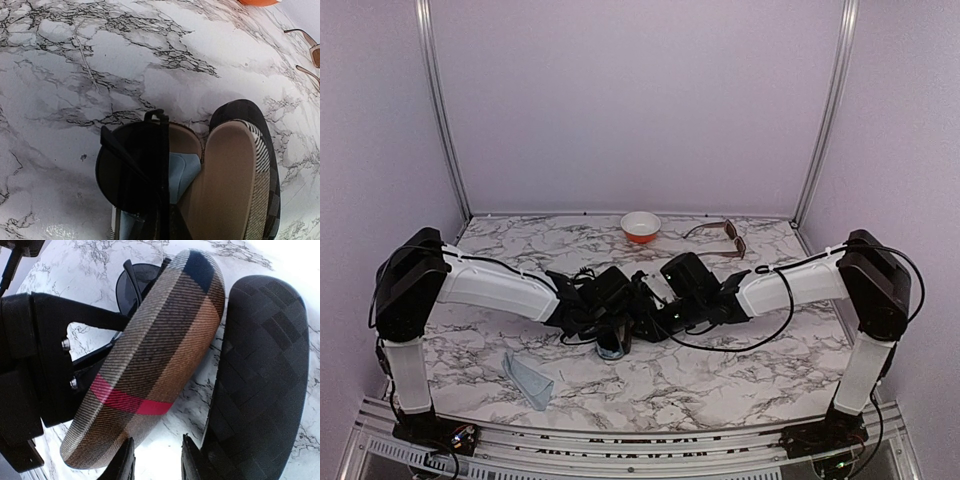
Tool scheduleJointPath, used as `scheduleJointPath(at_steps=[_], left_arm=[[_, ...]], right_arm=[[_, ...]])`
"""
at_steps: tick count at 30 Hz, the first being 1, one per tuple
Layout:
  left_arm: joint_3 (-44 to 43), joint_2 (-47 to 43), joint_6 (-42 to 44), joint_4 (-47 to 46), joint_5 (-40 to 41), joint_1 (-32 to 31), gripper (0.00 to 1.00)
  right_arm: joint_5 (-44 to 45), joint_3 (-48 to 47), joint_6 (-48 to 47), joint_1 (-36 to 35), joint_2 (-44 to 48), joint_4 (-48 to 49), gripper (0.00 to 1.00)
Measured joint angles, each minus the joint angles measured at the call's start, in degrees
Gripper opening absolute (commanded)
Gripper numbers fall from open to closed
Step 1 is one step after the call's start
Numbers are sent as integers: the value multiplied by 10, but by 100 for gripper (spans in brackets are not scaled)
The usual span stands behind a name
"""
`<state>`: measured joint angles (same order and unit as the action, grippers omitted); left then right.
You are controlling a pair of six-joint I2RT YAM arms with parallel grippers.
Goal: Organize the sunglasses
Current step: Place the sunglasses in the sunglasses case.
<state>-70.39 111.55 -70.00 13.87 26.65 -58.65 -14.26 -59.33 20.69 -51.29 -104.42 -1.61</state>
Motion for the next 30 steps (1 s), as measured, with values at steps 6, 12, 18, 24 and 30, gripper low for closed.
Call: scheduleJointPath(at_steps=[6,12,18,24,30], left_arm=[[37,-18,38,-62,-33,8,0],[72,-31,69,-126,-98,30,0],[107,-49,96,-173,-154,49,0],[152,-75,118,-218,-199,67,0],[175,-85,124,-260,-235,78,0]], right_arm=[[0,0,0,0,0,-2,31],[0,0,0,0,0,-3,31],[0,0,-1,0,0,-6,31],[0,0,-2,0,0,-6,31],[0,-3,-2,0,-2,-8,31]])
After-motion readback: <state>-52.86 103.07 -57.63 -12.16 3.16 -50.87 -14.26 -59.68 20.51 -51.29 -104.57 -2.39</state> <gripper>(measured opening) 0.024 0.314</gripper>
